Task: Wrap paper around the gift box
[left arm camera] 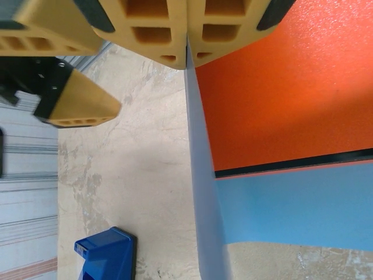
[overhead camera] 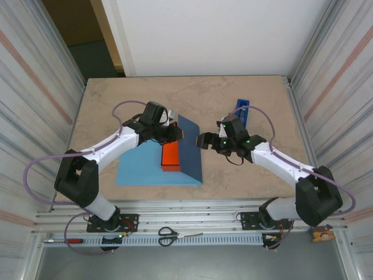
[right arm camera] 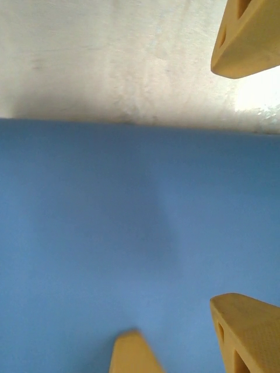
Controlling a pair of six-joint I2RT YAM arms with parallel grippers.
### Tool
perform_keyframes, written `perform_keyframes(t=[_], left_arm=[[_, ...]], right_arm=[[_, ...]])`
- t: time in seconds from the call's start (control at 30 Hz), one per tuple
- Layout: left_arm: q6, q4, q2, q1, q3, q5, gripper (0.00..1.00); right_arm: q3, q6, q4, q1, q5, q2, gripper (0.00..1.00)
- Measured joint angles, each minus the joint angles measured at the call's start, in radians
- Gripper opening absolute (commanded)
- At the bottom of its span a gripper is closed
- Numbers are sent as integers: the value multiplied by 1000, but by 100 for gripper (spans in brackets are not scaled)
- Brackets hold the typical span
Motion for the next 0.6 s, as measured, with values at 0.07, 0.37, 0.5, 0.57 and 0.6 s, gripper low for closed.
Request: perform_keyframes(t=[0.07, 0.37, 0.5, 0.57, 0.6], left_arm=[[4, -5, 0, 4, -1, 0, 0], [14, -16, 0, 5, -8, 0, 0], [18, -23, 0, 5, -14, -2, 1], [19, -23, 0, 5, -14, -8, 2], [21, -25, 0, 5, -14, -9, 2]], right_arm=[[1, 11, -5, 6, -14, 42, 95], [56, 40, -2, 42, -62, 177, 97], [67, 54, 1, 53, -67, 205, 97], [68, 58, 2, 54, -67, 211, 97], [68, 59, 2, 55, -67, 214, 97]])
